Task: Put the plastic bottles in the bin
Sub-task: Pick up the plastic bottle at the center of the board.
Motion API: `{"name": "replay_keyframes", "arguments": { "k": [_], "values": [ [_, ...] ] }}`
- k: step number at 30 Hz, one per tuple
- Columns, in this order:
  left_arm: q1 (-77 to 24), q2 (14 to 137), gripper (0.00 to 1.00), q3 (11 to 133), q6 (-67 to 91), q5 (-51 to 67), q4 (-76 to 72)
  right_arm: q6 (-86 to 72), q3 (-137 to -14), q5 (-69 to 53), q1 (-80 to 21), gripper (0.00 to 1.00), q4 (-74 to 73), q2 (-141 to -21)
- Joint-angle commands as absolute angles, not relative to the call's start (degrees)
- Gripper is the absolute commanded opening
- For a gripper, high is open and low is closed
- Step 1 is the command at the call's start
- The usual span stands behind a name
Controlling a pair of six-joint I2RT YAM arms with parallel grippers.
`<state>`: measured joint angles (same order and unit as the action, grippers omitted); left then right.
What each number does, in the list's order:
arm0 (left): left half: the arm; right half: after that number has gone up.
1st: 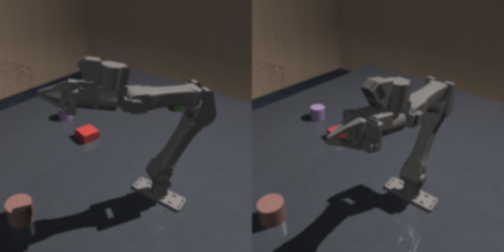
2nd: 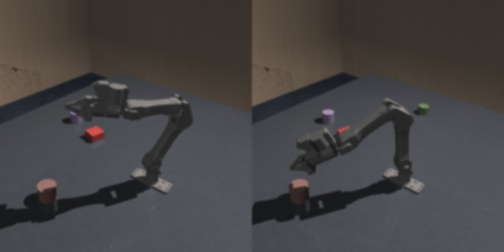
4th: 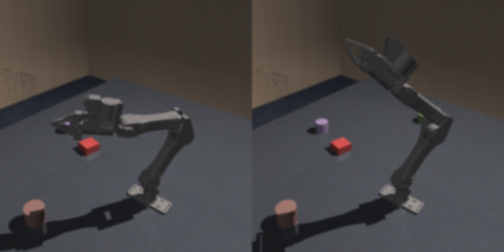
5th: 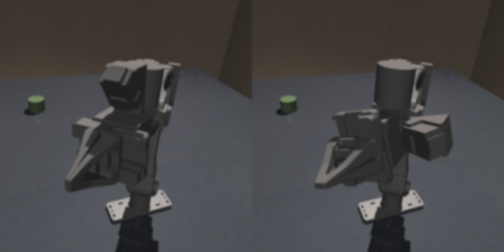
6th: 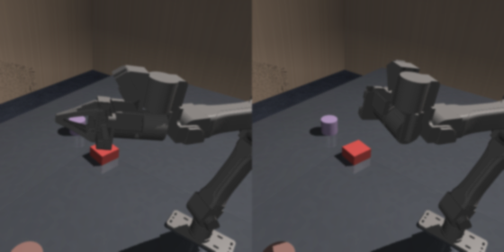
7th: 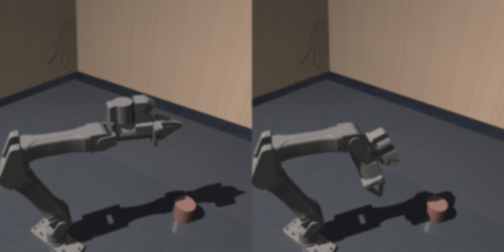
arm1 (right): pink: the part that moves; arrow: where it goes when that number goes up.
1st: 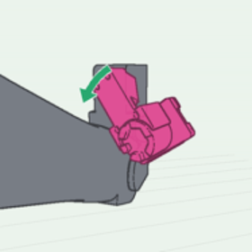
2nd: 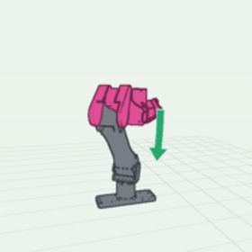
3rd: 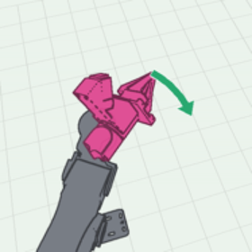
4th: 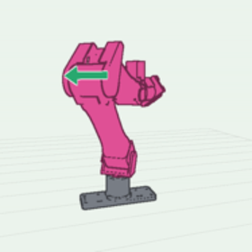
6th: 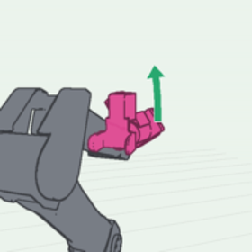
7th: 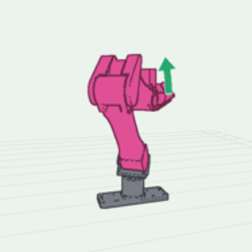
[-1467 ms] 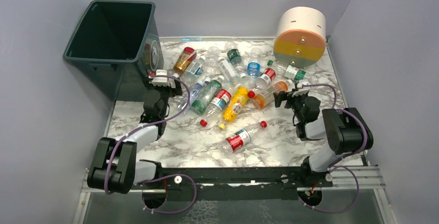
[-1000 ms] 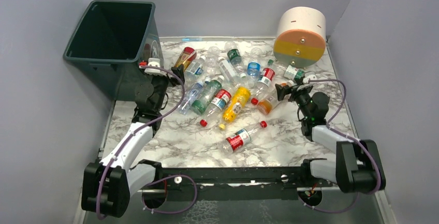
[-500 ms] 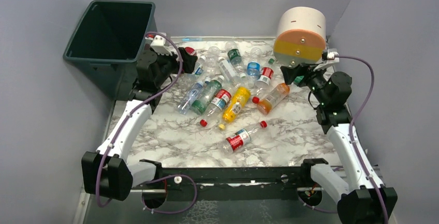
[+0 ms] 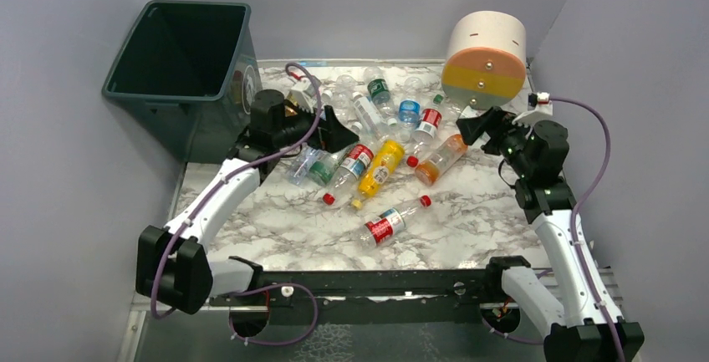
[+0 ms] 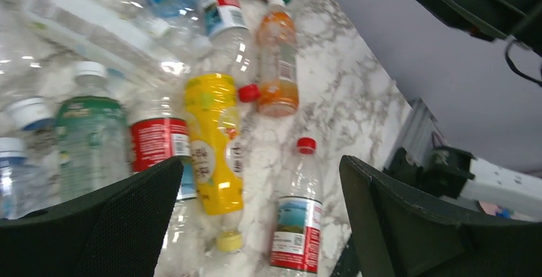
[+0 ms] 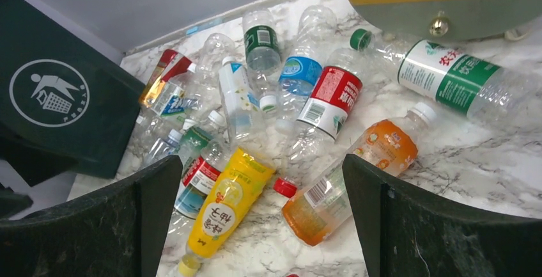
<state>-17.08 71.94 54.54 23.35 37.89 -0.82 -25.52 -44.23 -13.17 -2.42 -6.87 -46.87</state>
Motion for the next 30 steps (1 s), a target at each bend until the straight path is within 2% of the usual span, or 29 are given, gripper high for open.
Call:
{"name": "replay_keyframes", "arguments": {
  "k": [1,5,12,14,18,22,30],
  "values": [
    [-23.5,74.88,0.99,58.39,23.0,42.53,2.28,-28.24,-44.4,-12.98,-2.53,0.99,-10.54,-48.73],
    [-27.41,77.99,0.99,61.85,21.99,46.37,3.93,-28.86,-45.8,-15.55,-2.55,0.99,-11.2,-50.85],
    [-42.84,77.95,0.99,66.12,12.77,30.16,17.46,-28.91,-48.5,-18.07,-2.55,0.99,-15.73,-52.25],
    [-48.65,78.12,0.99,66.18,11.71,20.62,20.34,-29.0,-48.88,-19.56,-2.55,0.99,-16.58,-52.13],
    [-54.7,78.84,0.99,65.1,12.6,12.92,22.65,-27.6,-51.81,-19.33,-2.55,0.99,-21.83,-51.54],
    [-58.27,77.05,0.99,62.93,13.93,5.88,22.22,-26.21,-55.87,-18.32,-2.55,0.99,-28.43,-51.17],
    [-58.71,77.16,0.99,63.75,12.55,3.43,25.11,-29.09,-60.52,-19.34,-2.55,0.99,-38.35,-47.83]
  ]
}}
